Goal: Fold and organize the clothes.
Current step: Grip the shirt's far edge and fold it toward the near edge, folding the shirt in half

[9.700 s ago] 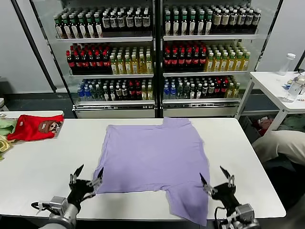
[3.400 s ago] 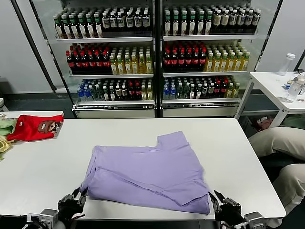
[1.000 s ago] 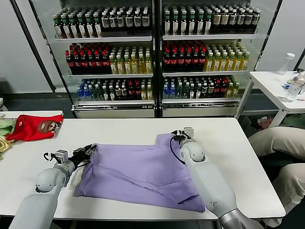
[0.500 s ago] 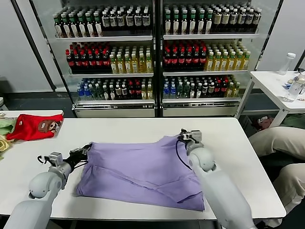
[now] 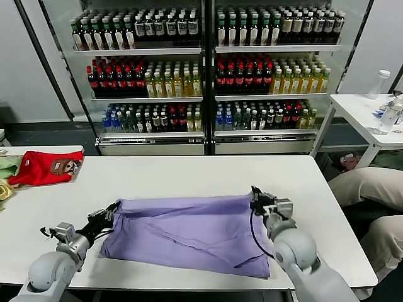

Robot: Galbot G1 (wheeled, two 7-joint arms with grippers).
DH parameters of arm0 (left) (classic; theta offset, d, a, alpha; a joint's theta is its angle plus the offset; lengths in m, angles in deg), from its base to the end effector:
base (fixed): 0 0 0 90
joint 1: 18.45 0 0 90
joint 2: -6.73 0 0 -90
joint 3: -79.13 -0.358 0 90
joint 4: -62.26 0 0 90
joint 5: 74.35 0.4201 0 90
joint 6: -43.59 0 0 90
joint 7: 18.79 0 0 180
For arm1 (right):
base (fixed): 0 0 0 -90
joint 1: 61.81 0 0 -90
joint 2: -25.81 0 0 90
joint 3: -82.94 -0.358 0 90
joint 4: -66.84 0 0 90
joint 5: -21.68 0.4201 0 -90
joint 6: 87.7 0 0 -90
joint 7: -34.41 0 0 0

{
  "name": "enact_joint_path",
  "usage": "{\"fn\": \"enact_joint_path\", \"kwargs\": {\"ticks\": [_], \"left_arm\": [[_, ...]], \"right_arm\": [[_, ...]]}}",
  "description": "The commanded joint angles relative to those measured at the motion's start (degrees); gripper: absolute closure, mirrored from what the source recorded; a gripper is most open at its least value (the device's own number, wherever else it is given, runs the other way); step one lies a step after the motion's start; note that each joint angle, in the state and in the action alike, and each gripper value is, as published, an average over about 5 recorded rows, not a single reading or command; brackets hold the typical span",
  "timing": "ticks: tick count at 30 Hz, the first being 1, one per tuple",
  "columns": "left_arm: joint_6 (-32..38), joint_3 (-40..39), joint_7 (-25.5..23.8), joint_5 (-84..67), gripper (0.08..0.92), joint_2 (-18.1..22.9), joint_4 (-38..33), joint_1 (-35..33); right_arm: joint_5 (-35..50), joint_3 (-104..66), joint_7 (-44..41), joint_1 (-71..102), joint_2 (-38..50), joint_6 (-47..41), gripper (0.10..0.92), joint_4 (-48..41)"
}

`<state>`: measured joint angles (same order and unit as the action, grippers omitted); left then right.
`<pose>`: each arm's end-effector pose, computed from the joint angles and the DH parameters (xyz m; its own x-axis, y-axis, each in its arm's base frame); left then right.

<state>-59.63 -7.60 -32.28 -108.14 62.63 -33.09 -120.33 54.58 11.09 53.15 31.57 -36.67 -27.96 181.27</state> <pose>0.3570 0.1985 -0.3312 -0.9189 0.2365 0.3157 0.2266 0.9716 -0.0683 0.3499 0.0205 -0.2395 -0.9176 -0.1769 0.3559 -0.1831 0.9830 0.0166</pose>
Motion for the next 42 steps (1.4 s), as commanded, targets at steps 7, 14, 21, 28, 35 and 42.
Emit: {"fn": "enact_joint_path", "kwargs": {"ticks": [7,14,21,28,35,42], "left_arm": [[0.0,3.8,0.2,0.1,0.915,-1.6,-4.3,-7.0],[-5.7,4.2,-3.1,3.9,0.914,-1.6,-7.2,-8.4],[-10.0,4.6,-0.1,10.1,0.788,-1.4,-7.6,-7.9],[-8.5,2.9,10.4,6.7,0.598,0.1,-11.5,-9.3],[-13.6,-0.6,22.4,-0.4,0.391,3.9,-14.8,-10.6],[-15.4,-0.8,26.9,-6.0,0.213,4.4,-13.3,-9.4]], "right_arm": [[-1.8,-1.1,0.3,8.2,2.0,0.3,0.902,6.1],[-3.1,-0.9,0.6,10.9,2.3,-1.2,0.902,7.2],[-3.8,-2.1,1.0,15.5,2.7,-2.7,0.829,10.1],[-3.9,-4.7,0.6,18.8,2.8,-2.4,0.623,14.8],[-6.0,-4.5,0.7,21.8,1.9,-1.6,0.424,17.4],[-6.6,-4.4,0.7,22.0,1.6,-1.0,0.239,16.9]]}}
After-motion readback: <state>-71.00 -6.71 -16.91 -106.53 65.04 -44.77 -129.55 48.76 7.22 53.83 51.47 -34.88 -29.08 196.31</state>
